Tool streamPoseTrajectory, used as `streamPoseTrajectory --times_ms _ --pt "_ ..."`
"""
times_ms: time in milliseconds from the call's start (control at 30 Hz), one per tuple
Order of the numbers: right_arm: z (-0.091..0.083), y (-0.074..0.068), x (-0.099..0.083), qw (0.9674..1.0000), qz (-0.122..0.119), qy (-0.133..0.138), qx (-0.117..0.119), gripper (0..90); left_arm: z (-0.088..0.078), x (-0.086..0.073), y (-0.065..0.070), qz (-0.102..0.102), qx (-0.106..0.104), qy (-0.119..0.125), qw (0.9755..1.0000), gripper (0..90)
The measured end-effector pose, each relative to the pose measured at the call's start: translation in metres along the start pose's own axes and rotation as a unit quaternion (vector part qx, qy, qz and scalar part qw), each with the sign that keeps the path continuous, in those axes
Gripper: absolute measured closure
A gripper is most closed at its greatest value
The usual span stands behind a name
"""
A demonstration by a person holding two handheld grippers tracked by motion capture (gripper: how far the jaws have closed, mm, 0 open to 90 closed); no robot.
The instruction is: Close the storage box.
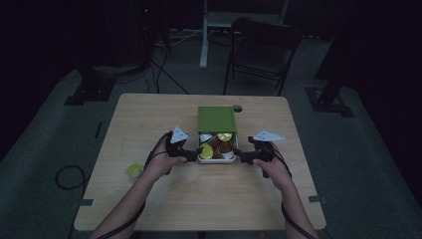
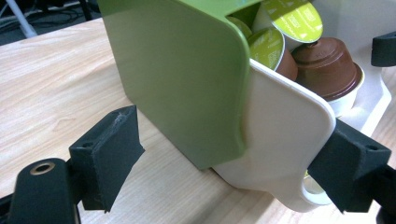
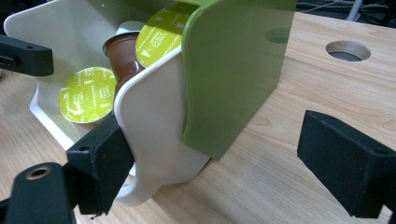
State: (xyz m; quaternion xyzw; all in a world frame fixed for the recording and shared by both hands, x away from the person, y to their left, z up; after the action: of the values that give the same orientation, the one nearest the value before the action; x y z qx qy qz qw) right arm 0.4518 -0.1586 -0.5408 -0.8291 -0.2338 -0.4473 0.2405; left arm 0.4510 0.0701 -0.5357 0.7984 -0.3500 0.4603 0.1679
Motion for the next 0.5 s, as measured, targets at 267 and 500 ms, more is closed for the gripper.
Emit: streamPoseTrajectory --times_ms 267,500 --pt "0.0031 0.0026 0.0032 1.0 -0.002 0.0 -0.008 12.3 0.0035 0.0026 -0.0037 0.002 0.006 0.001 1.0 15.8" --pt "0.0067 0.0053 0.0051 0.9999 0.006 0.004 -0.012 12.3 0.0066 0.0039 -0.0077 0.0 0.008 0.0 1.0 15.8"
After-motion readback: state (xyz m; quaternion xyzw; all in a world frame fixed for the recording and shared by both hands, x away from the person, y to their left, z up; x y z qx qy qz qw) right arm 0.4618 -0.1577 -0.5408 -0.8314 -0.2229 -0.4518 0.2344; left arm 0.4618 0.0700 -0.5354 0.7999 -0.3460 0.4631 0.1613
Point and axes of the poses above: each handheld gripper's, and its own axes: z roughly forward along the jaws, x roughly out of its top, y roughly to its right, the point moved 8 cm from there along z, roughly forward along the jaws, and after that the axes turned 5 degrees about z, right-handed, at the moved point
